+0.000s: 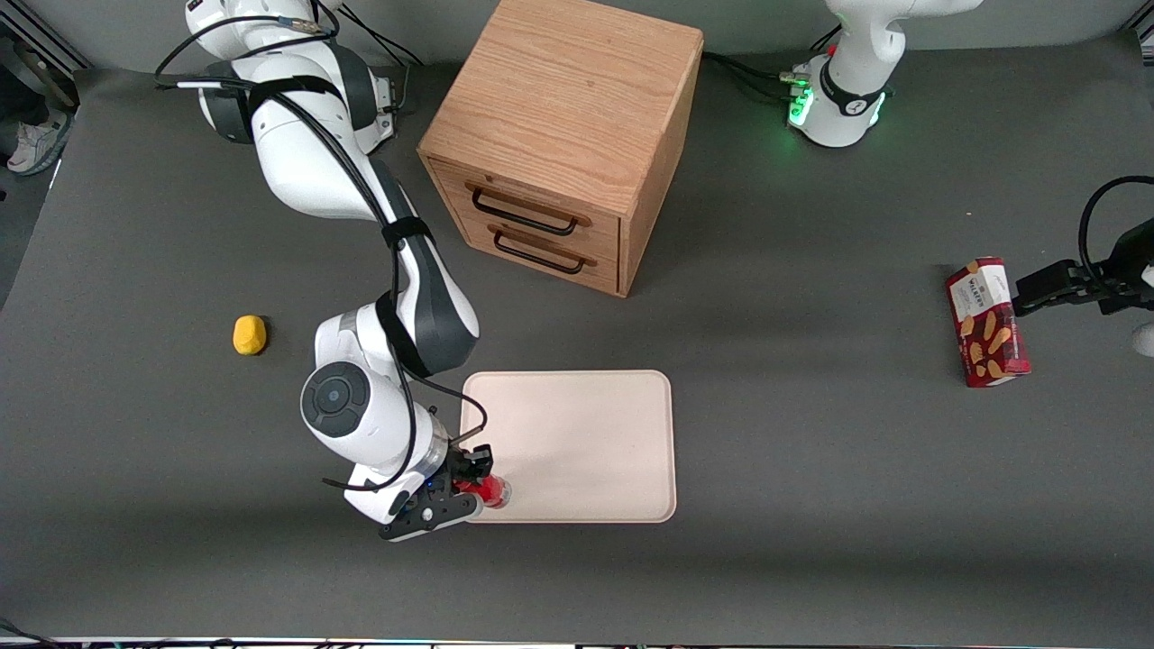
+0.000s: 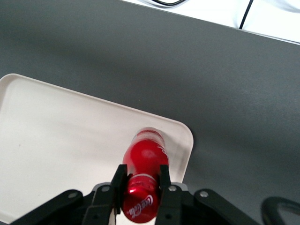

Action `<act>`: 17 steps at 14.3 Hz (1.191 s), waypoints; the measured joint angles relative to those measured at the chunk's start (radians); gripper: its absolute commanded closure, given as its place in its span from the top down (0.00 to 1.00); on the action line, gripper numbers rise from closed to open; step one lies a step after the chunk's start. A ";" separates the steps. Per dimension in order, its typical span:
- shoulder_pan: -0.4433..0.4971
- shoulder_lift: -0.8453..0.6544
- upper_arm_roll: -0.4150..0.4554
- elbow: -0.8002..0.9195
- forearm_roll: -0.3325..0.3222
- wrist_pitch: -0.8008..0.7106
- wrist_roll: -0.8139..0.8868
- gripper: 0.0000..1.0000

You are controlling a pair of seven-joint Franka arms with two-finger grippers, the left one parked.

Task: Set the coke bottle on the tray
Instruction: 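Lower the bottle onto the tray and open the right gripper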

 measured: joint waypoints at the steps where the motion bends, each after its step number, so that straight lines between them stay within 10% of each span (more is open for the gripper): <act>1: 0.000 0.000 0.000 0.000 -0.008 0.000 0.000 0.00; 5: -0.001 0.000 0.000 -0.008 -0.031 0.000 0.003 0.00; 7: -0.001 0.000 0.002 -0.017 -0.033 0.000 0.007 0.31; 8: 0.000 0.000 0.005 -0.019 -0.033 0.001 0.008 0.83; 9: 0.000 0.000 0.007 -0.019 -0.033 0.001 0.008 0.99; 17: 0.000 -0.001 0.016 -0.018 -0.034 0.006 0.021 1.00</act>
